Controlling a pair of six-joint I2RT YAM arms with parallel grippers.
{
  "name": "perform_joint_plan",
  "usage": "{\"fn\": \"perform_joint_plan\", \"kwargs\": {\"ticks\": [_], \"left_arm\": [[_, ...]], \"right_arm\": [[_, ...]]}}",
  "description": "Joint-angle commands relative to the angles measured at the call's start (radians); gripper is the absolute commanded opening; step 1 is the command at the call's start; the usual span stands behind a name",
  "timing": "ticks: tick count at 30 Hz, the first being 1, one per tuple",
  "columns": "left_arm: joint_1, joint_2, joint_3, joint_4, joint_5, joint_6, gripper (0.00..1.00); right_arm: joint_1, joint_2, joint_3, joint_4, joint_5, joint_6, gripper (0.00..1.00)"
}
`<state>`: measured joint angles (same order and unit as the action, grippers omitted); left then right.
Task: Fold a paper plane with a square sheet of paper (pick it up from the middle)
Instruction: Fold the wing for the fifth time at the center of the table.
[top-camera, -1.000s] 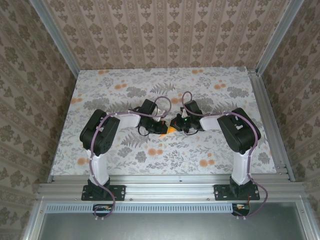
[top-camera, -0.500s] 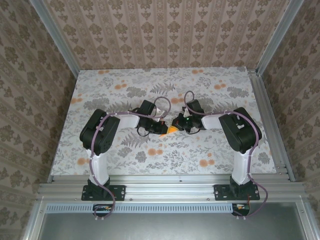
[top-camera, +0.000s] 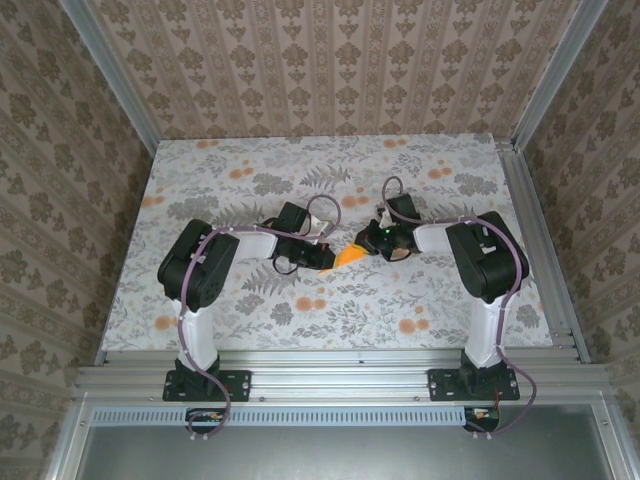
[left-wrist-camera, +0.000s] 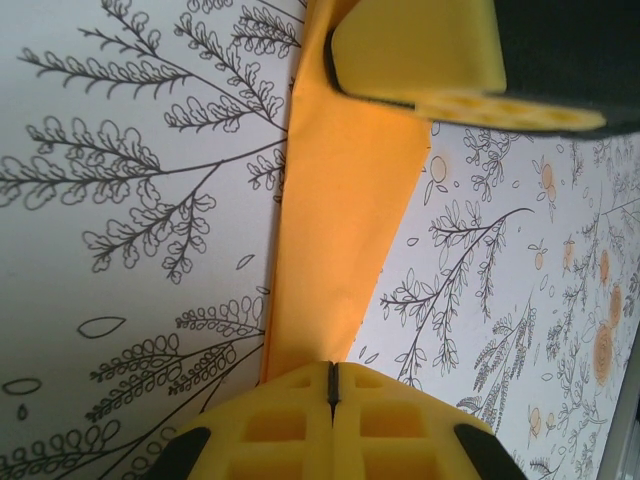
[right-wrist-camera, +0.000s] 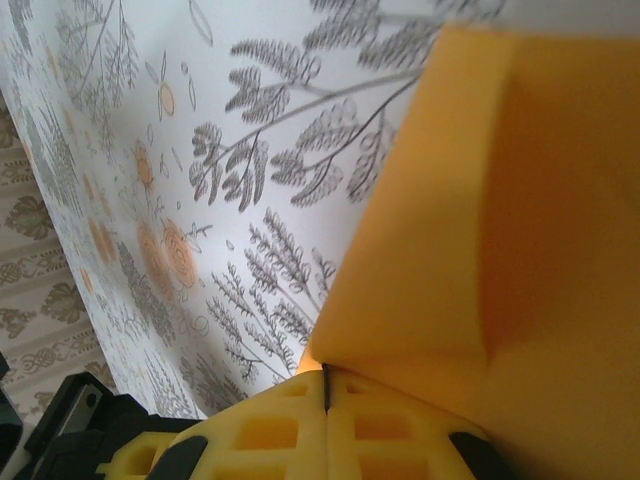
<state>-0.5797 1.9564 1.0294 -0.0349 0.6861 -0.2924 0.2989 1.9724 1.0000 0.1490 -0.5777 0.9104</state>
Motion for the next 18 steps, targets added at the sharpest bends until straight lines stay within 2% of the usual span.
{"fn": "perform_joint_plan", "kwargs": {"ticks": [1,7,11,15,18], "left_arm": [[0.01,0.062,-0.074,-0.175,-0.123,0.034,0.0],[0.009,0.061,-0.072,-0.174,-0.122,0.034,0.0],[0.007,0.061,-0.067,-0.18,-0.117,0.035,0.0],[0.006,0.064,-0.059,-0.181,-0.117,0.035,0.0],[0.004,0.068,-0.053,-0.183,-0.114,0.036,0.0]], "right_arm": [[-0.071,0.034,0.011,-0.055,0.104,-0.031,0.0],[-0.112,0.014,0.017,-0.059,0.082,-0.048,0.0],[-0.12,-0.061,0.01,-0.085,0.082,-0.067,0.0],[-0.091,-0.179,-0.022,-0.092,0.069,-0.063,0.0],[-0.032,-0.246,-0.055,-0.067,0.069,-0.035,0.0]]}}
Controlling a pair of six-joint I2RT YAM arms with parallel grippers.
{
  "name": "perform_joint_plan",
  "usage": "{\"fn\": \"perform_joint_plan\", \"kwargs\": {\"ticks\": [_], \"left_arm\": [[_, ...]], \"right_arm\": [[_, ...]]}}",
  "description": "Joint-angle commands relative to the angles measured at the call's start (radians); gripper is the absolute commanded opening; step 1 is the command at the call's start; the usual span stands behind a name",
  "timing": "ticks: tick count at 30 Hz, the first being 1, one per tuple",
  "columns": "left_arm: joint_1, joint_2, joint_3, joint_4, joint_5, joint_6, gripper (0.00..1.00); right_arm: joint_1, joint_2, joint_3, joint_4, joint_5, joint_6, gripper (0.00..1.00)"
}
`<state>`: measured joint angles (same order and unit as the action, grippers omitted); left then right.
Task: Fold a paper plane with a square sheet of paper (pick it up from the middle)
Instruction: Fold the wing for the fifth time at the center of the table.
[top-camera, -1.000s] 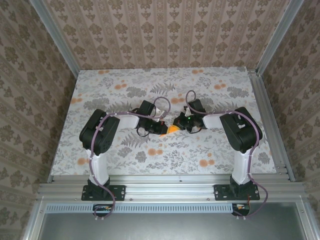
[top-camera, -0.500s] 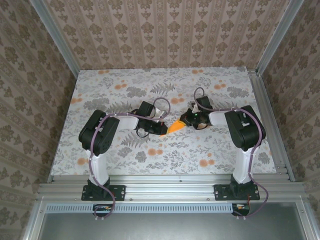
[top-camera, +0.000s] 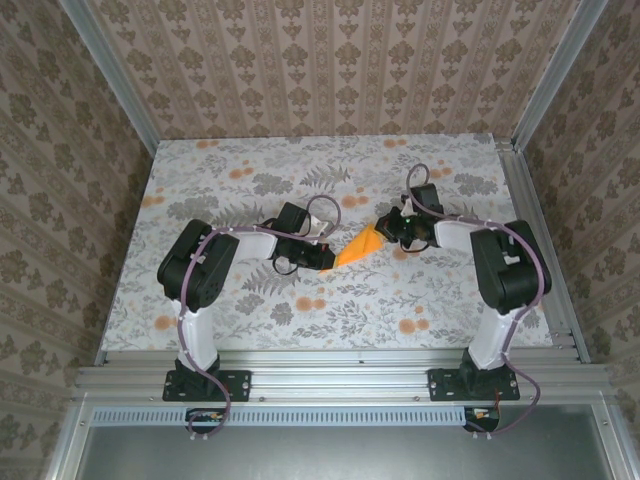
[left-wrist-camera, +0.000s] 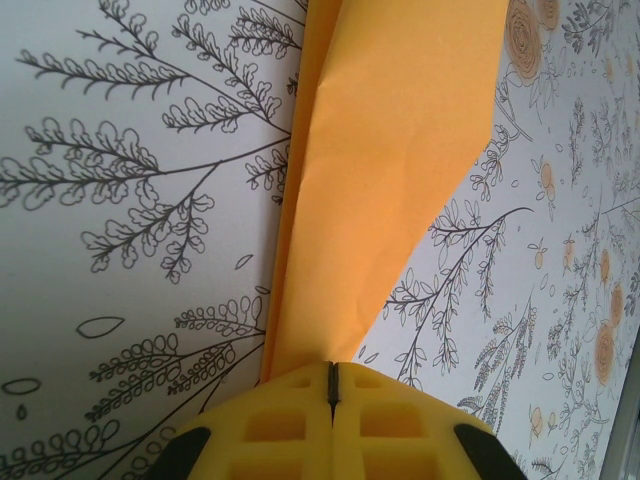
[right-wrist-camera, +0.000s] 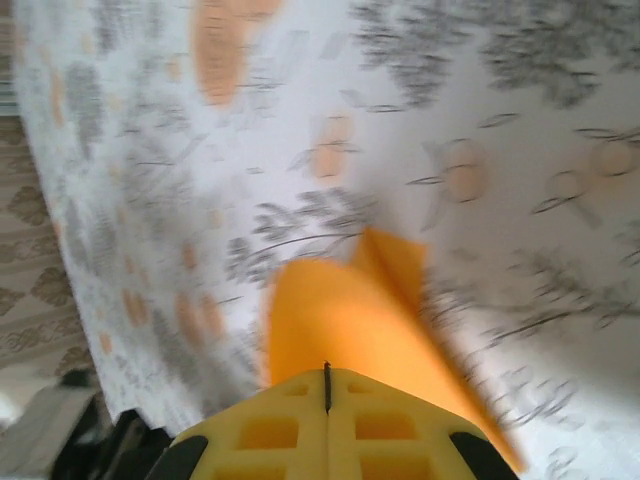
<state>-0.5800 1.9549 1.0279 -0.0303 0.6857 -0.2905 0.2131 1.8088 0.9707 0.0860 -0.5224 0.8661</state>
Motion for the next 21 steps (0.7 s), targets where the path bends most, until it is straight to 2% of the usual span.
{"fn": "perform_joint_plan", "kwargs": {"ticks": [1,4,8,13,21], "left_arm": [[0.005,0.071,-0.049,-0.189,-0.113,0.034,0.0],[0.003,0.071,-0.047,-0.191,-0.113,0.036,0.0],[-0.001,0.07,-0.039,-0.197,-0.111,0.037,0.0],[-0.001,0.053,-0.042,-0.206,-0.115,0.042,0.0],[-0.003,0.054,-0.047,-0.212,-0.117,0.048,0.0]], "right_arm": [[0.075,-0.093,-0.036,0.016,0.012,0.026,0.0],[0.144,-0.093,-0.059,0.076,0.029,0.078,0.0],[0.204,-0.003,-0.04,0.144,0.046,0.117,0.0],[0.209,0.096,-0.004,0.162,0.063,0.123,0.0],[0.179,0.171,0.048,0.072,0.124,0.055,0.0]]}}
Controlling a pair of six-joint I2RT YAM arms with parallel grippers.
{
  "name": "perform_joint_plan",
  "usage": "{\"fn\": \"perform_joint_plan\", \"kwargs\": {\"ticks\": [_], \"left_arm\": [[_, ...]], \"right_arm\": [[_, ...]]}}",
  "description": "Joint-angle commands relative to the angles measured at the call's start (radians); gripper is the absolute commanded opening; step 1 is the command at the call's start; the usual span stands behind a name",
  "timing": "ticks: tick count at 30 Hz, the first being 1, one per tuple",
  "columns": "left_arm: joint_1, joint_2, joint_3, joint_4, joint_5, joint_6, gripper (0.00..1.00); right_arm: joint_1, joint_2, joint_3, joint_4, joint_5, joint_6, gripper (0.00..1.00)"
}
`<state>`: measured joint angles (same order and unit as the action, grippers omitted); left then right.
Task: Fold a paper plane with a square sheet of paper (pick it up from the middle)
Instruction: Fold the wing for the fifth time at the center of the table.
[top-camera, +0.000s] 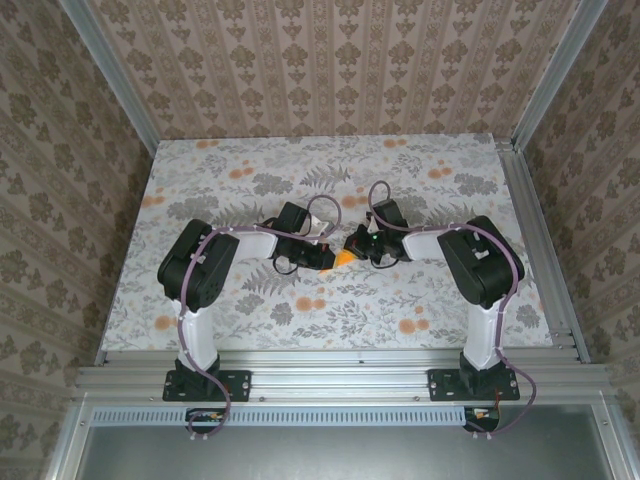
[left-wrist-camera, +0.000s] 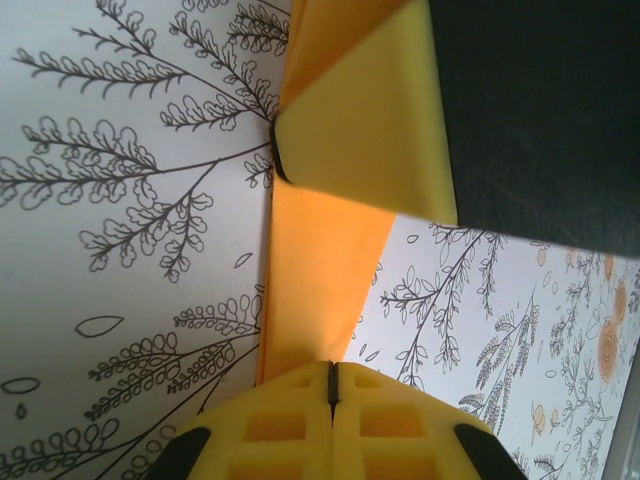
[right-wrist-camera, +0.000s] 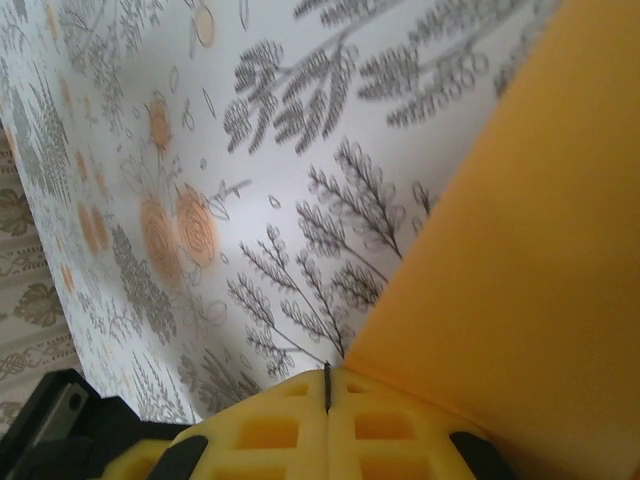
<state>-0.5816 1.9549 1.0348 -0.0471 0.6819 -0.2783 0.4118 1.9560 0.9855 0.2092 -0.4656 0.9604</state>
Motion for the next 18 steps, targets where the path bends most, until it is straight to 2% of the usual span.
{"fn": "perform_joint_plan", "kwargs": {"ticks": [1,7,18], "left_arm": [[-0.001,0.054,-0.054,-0.196,-0.113,0.038,0.0],[-0.001,0.058,-0.057,-0.198,-0.118,0.042,0.0],[-0.001,0.06,-0.073,-0.204,-0.121,0.048,0.0]], "right_arm": [[-0.025,0.024,0.039,-0.068,0.077,-0.051,0.0],[-0.072,0.041,0.065,-0.151,0.104,-0.102,0.0],[-0.153,0.078,0.064,-0.12,0.096,-0.132,0.0]]}}
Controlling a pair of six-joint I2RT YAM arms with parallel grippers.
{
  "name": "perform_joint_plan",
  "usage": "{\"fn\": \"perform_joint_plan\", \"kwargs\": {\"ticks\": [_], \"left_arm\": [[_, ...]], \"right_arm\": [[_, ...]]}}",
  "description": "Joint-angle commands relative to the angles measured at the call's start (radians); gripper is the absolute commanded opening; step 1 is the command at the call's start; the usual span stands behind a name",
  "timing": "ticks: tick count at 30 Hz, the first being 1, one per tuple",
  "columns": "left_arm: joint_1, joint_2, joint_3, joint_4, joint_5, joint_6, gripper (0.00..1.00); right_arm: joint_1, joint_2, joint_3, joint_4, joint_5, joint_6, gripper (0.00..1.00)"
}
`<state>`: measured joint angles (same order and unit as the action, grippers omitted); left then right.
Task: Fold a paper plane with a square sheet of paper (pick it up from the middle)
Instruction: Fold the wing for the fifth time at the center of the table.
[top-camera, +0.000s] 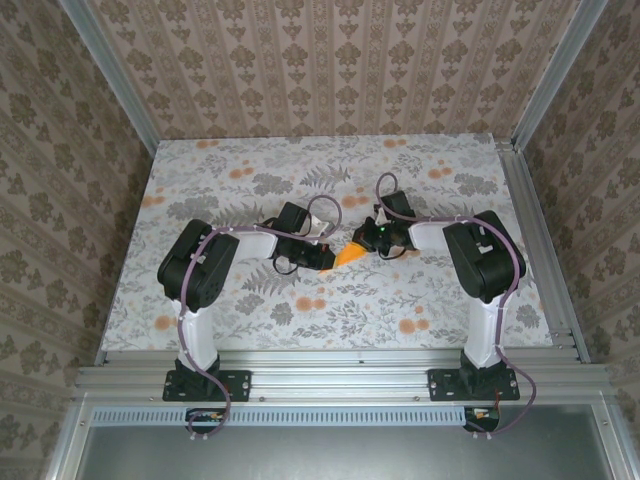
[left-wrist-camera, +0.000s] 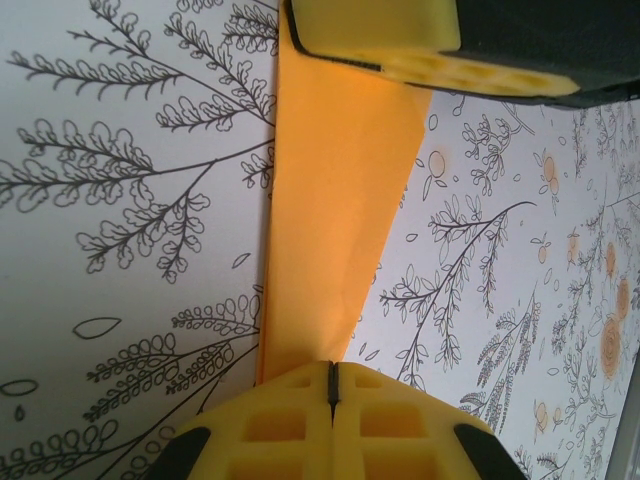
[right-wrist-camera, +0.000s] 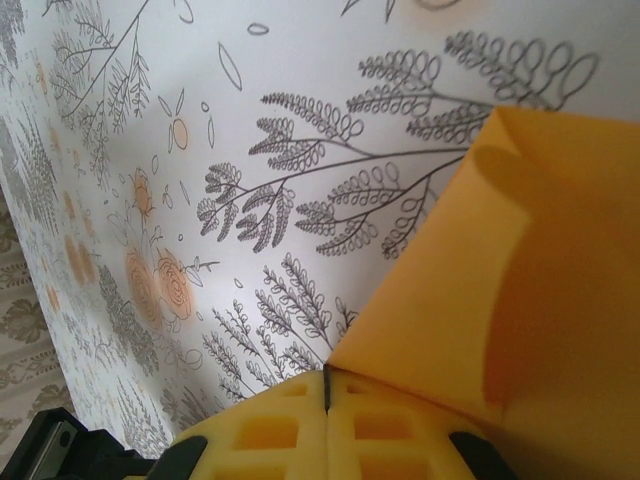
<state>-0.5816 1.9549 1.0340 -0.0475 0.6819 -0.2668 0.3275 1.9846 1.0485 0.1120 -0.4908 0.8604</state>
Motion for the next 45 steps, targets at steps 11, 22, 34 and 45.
{"fn": "perform_joint_plan", "kwargs": {"ticks": [11,22,34,45], "left_arm": [[-0.003,0.064,-0.085,-0.204,-0.124,0.037,0.0],[-0.006,0.058,-0.096,-0.198,-0.124,0.037,0.0],[-0.007,0.068,-0.084,-0.198,-0.121,0.037,0.0],[-0.015,0.058,-0.068,-0.216,-0.12,0.037,0.0]], "right_arm": [[-0.132,0.064,0.053,-0.053,0.123,-0.04,0.0],[-0.175,0.074,0.122,-0.121,0.11,-0.07,0.0],[-0.111,-0.213,-0.028,-0.084,0.038,-0.064,0.0],[0.054,-0.069,-0.01,0.045,0.079,0.035,0.0]]}}
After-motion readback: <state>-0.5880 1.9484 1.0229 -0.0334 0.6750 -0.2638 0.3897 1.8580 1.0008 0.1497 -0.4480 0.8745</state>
